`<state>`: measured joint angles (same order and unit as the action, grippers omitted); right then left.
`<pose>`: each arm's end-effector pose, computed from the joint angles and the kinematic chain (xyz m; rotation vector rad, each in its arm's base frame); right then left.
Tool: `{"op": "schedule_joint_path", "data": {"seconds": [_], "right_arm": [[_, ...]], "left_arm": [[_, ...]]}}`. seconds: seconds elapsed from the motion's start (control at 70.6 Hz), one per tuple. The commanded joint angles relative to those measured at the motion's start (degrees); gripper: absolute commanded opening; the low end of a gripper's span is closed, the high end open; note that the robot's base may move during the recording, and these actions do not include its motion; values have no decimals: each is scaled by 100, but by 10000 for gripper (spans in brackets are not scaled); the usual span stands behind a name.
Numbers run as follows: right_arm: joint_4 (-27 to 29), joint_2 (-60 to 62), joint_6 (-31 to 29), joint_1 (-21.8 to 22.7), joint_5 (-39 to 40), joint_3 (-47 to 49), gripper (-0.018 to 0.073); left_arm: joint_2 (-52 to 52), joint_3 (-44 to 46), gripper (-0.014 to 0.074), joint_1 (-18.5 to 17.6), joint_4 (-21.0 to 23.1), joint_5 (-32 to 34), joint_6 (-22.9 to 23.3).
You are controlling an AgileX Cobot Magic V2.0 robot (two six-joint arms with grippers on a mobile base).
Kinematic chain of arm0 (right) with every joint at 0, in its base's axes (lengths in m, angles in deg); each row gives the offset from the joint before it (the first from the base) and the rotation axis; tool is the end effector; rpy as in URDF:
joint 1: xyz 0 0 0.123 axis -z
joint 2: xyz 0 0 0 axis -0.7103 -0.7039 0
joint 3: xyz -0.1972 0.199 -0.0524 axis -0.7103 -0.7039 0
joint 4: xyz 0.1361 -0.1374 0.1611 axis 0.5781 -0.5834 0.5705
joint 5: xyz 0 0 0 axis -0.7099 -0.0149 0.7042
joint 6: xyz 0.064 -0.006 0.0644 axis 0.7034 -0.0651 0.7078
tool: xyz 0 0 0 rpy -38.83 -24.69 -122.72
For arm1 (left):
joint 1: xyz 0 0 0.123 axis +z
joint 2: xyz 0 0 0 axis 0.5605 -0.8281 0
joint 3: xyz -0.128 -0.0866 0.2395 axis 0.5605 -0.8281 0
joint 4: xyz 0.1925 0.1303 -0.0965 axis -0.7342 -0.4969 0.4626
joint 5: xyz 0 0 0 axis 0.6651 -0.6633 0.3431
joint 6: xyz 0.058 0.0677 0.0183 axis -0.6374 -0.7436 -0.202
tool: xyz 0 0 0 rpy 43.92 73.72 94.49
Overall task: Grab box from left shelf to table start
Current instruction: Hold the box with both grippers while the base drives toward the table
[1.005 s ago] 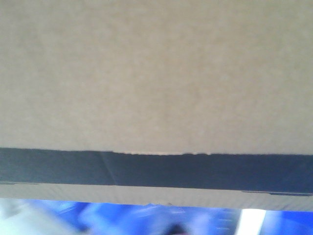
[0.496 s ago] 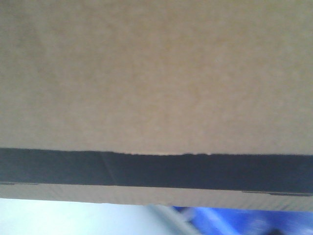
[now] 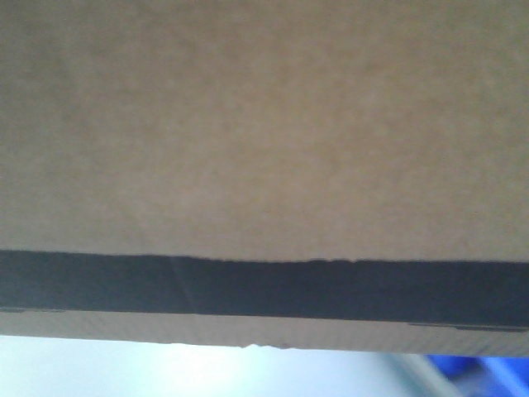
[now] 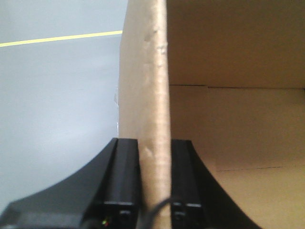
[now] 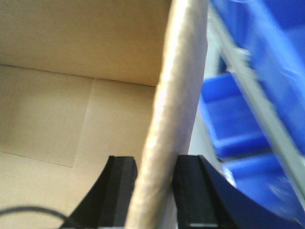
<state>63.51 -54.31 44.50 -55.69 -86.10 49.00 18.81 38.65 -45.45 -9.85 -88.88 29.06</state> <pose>0.0816 0.0208 0.4246 -0.1136 2.0045 0.2503 0.0648 -0.0281 0.4186 0.2019 1.8564 -0.3622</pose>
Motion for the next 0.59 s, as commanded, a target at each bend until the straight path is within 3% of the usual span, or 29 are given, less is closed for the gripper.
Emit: {"op": "schedule_joint_path", "data": {"seconds": [0.0, 0.581], "right_arm": [[381, -13, -142, -29, 857, 222, 58], [381, -13, -142, -29, 857, 222, 58]], "left_arm": [[27, 222, -103, -80, 1178, 682, 33], [27, 222, -103, -80, 1178, 682, 33]]}}
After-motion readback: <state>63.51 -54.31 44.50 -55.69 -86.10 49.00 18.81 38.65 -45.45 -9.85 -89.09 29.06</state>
